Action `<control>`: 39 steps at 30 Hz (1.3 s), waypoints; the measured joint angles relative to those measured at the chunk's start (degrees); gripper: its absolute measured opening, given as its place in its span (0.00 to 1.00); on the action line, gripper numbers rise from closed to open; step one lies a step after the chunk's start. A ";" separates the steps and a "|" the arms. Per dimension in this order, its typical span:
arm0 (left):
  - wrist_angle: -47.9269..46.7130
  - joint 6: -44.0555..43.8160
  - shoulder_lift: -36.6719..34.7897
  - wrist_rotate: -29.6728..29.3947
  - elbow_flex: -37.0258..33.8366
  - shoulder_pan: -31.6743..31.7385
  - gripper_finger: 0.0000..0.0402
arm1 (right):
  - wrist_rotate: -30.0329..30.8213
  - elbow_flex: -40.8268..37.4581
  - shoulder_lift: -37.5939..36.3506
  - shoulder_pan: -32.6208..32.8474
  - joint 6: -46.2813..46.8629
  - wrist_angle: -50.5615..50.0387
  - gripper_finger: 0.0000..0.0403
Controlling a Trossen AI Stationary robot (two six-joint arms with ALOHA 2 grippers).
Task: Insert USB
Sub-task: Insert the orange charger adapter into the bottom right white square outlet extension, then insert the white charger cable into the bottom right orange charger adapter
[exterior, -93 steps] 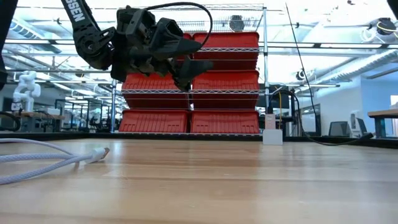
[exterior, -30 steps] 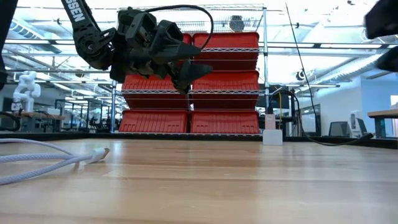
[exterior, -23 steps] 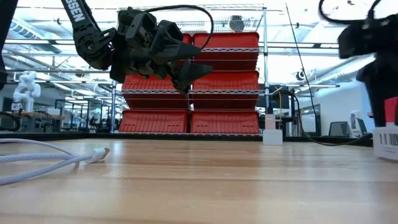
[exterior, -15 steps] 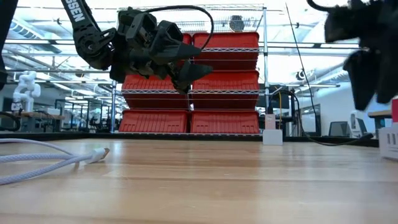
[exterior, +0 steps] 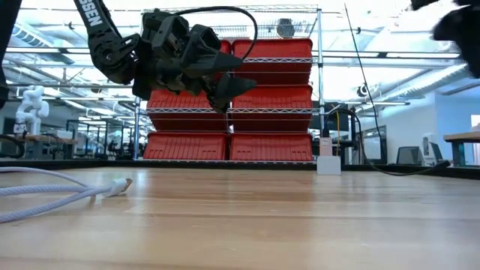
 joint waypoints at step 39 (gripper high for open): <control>-64.00 6.93 -23.90 -19.00 -0.24 -17.44 0.00 | -4.55 -26.91 2.56 6.71 17.58 36.07 0.00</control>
